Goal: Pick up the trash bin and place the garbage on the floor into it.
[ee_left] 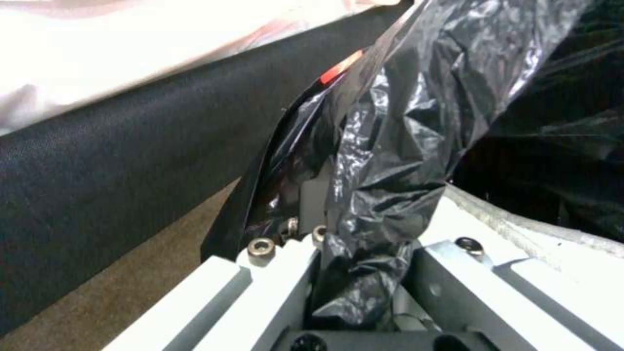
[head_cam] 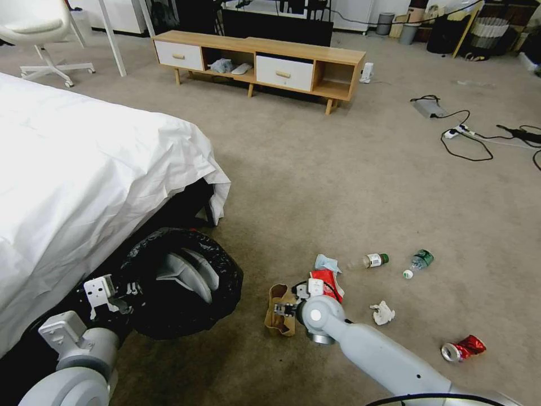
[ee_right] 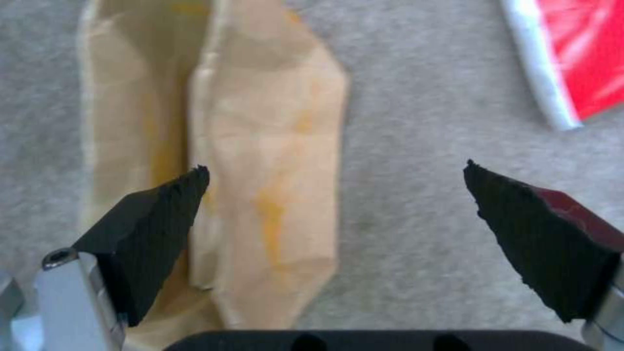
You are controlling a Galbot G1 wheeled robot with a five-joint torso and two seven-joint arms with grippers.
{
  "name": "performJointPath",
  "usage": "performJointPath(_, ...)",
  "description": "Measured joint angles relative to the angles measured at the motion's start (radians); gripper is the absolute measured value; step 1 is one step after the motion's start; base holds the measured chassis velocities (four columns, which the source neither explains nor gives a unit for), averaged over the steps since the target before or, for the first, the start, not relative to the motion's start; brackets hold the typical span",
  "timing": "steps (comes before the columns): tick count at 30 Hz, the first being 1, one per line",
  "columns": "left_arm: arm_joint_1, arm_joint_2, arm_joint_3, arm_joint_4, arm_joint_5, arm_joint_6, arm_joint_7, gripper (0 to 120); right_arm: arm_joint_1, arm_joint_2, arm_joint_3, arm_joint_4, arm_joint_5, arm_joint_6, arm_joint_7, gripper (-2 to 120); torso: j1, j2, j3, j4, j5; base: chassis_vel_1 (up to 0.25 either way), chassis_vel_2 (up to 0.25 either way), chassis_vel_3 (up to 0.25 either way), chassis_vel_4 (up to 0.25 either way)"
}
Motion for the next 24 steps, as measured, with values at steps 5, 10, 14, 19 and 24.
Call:
performJointPath(5, 0.0, 0.0, 0.001, -0.002, 0.002, -0.001, 0.0, 0, -0.012, -0.008, 0.012, -0.002, -0.011, 0.001, -0.008, 100, 0.0, 0.0, 0.0, 0.0, 0.0, 0.0, 0.0, 0.0, 0.0)
performJointPath(10, 0.004, 0.0, -0.001, -0.003, 0.003, -0.001, 0.0, 0, -0.02, 0.007, 0.019, -0.018, -0.025, 0.002, -0.021, 100, 0.0, 0.0, 0.0, 0.0, -0.0001, 0.0, 0.0, 0.0, 0.0)
performJointPath(14, 0.005, 0.0, -0.005, -0.003, 0.003, -0.002, 0.0, 0, -0.019, 0.029, 0.018, -0.027, -0.029, 0.002, -0.027, 100, 0.0, 0.0, 0.0, 0.0001, -0.0001, 0.0, 0.0, 0.0, 0.0)
performJointPath(19, 0.003, 0.003, -0.008, -0.001, 0.0, -0.003, 0.001, 0, -0.005, 0.054, 0.005, -0.037, -0.031, 0.005, -0.029, 100, 0.0, 0.0, 0.0, 0.0002, -0.0001, 0.0, 0.0, 0.0, 0.0)
performJointPath(24, -0.001, 0.008, -0.013, 0.004, -0.004, -0.003, 0.003, 0, 0.003, 0.062, -0.006, -0.023, -0.027, 0.01, -0.024, 100, 0.0, 0.0, 0.0, 0.0001, -0.0001, 0.0, 0.0, 0.0, 0.0)
